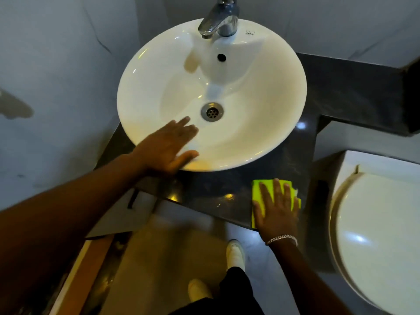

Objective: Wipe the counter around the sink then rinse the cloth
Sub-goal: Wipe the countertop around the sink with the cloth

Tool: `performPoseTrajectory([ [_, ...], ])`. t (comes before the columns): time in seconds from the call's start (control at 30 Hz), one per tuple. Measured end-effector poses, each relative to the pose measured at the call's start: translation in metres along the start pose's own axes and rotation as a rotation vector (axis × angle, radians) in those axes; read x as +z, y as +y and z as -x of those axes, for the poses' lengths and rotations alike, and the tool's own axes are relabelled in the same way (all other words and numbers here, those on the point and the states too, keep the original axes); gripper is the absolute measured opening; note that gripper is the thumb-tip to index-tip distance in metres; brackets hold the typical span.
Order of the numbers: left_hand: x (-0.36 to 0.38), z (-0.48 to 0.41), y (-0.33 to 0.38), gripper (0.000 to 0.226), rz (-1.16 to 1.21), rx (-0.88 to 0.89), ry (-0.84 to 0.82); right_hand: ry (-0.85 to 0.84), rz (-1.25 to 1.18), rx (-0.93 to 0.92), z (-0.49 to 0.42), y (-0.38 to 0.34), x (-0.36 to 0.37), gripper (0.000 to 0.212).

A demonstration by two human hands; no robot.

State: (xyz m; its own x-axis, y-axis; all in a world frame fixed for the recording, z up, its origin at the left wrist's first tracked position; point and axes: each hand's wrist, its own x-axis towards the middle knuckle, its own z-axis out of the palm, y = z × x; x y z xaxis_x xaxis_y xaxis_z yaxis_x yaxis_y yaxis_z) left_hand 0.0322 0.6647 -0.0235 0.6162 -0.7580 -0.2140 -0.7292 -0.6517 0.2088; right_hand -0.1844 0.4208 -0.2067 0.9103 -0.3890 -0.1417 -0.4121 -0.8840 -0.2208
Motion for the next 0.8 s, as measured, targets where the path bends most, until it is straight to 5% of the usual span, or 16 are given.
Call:
performPoseTrajectory([
  [0.23,-0.007,0.000,-0.038,0.080,-0.026,0.083,-0.079,0.135,-0.094,0.468,-0.002,-0.089,0.020,0.056],
  [0.6,0.002,-0.003,-0.050,0.073,0.002,0.213,-0.022,0.019,-0.265,0.278,-0.027,-0.375,0.064,0.054],
  [0.73,0.004,-0.006,-0.054,0.073,-0.005,0.217,-0.051,-0.094,-0.347,-0.006,-0.038,-0.413,0.063,0.046],
  [0.8,0.003,-0.006,-0.052,0.076,-0.029,0.203,-0.059,-0.023,-0.371,-0.141,-0.042,-0.409,0.066,0.038],
])
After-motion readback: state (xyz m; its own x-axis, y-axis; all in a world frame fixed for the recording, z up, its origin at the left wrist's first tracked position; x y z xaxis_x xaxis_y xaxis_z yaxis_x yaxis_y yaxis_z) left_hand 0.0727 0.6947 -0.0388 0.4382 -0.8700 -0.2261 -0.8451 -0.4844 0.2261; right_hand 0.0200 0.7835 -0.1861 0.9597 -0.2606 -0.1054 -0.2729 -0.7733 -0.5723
